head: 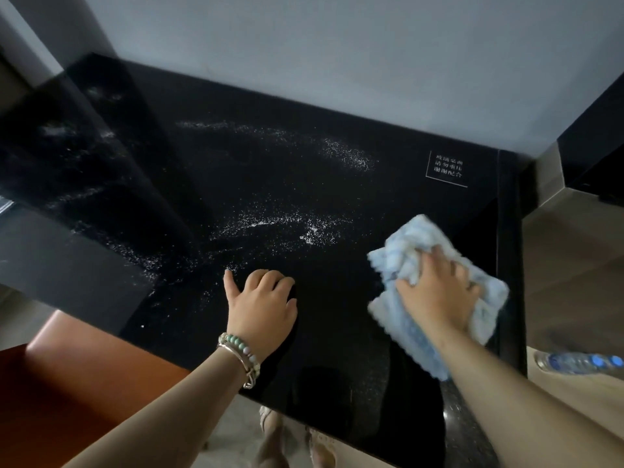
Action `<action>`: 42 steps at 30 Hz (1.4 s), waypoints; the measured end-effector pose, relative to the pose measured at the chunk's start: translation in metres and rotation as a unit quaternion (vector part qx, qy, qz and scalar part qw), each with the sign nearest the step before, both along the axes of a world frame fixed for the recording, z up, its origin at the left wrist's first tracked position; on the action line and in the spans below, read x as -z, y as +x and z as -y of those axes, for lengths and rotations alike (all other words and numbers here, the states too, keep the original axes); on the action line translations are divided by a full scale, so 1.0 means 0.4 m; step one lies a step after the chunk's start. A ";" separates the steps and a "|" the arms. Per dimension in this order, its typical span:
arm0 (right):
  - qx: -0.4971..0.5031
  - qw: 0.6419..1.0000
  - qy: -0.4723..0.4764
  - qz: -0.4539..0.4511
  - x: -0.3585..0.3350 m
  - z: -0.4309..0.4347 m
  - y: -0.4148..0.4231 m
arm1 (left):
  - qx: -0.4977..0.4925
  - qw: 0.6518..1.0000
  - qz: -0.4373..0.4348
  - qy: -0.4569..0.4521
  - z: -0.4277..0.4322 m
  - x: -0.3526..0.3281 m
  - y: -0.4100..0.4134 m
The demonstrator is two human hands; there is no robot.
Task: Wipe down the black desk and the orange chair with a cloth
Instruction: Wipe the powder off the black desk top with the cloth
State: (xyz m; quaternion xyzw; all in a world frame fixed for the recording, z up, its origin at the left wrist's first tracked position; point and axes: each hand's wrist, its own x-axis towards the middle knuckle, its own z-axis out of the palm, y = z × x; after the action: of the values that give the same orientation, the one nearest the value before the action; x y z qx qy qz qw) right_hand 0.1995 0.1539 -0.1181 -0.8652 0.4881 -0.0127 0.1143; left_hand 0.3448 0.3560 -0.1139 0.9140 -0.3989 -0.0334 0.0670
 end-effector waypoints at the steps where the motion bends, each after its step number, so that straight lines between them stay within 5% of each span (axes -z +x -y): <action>1: -0.059 0.998 0.005 0.024 0.003 -0.044 0.019 | 0.010 1.000 -0.006 -0.010 0.009 -0.003 0.011; 3: -0.210 0.975 -0.067 0.013 0.012 -0.112 0.032 | 0.036 0.999 -0.020 -0.032 0.033 -0.009 0.038; 5: -0.260 0.960 -0.103 0.007 -0.001 -0.074 0.030 | 0.067 0.996 -0.033 -0.051 0.053 -0.016 0.065; 8: -0.033 0.998 -0.057 -0.014 -0.008 0.056 0.016 | 0.103 0.991 -0.049 -0.068 0.071 -0.029 0.123; 11: 0.173 0.984 -0.034 0.014 -0.023 0.105 0.056 | 0.120 0.990 -0.053 -0.041 0.089 -0.032 0.187; 16: 0.002 1.000 -0.004 0.006 0.000 -0.027 0.163 | 0.135 0.987 -0.082 -0.020 0.153 -0.032 0.261; 19: -0.072 0.994 0.017 0.083 -0.005 -0.036 0.160 | 0.154 0.983 -0.102 0.009 0.196 -0.033 0.284; 22: 0.055 0.985 -0.037 0.160 -0.035 0.065 0.126 | 0.169 0.980 -0.102 0.041 0.239 -0.035 0.317; 27: 0.190 0.979 0.073 -0.022 -0.057 0.224 0.108 | 0.141 0.980 -0.099 0.097 0.310 -0.028 0.358; 31: 0.098 0.993 0.060 0.013 -0.059 0.213 0.180 | 0.121 0.982 -0.095 0.114 0.354 -0.014 0.375; 32: 0.007 0.987 0.104 0.121 -0.068 0.178 0.201 | 0.117 0.982 -0.093 0.112 0.363 -0.012 0.376; 34: -0.144 0.910 0.210 0.327 -0.064 0.117 0.210 | 0.114 0.983 -0.090 0.114 0.377 -0.007 0.373; 36: -0.217 0.934 0.116 0.258 -0.069 0.123 0.226 | 0.109 0.983 -0.088 0.119 0.387 -0.002 0.372; 39: -0.004 0.993 -0.030 0.118 -0.049 0.256 0.198 | 0.106 0.983 -0.073 0.129 0.404 0.006 0.381; 42: 0.154 0.983 0.058 0.081 -0.066 0.380 0.189 | 0.096 0.984 -0.075 0.132 0.419 0.012 0.384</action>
State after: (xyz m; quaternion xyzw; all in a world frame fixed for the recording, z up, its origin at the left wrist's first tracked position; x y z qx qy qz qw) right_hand 0.2752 0.0018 -0.0918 -0.7675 0.6048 -0.0718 0.2000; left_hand 0.4985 0.1883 -0.1188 0.8674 -0.4703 -0.1603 -0.0280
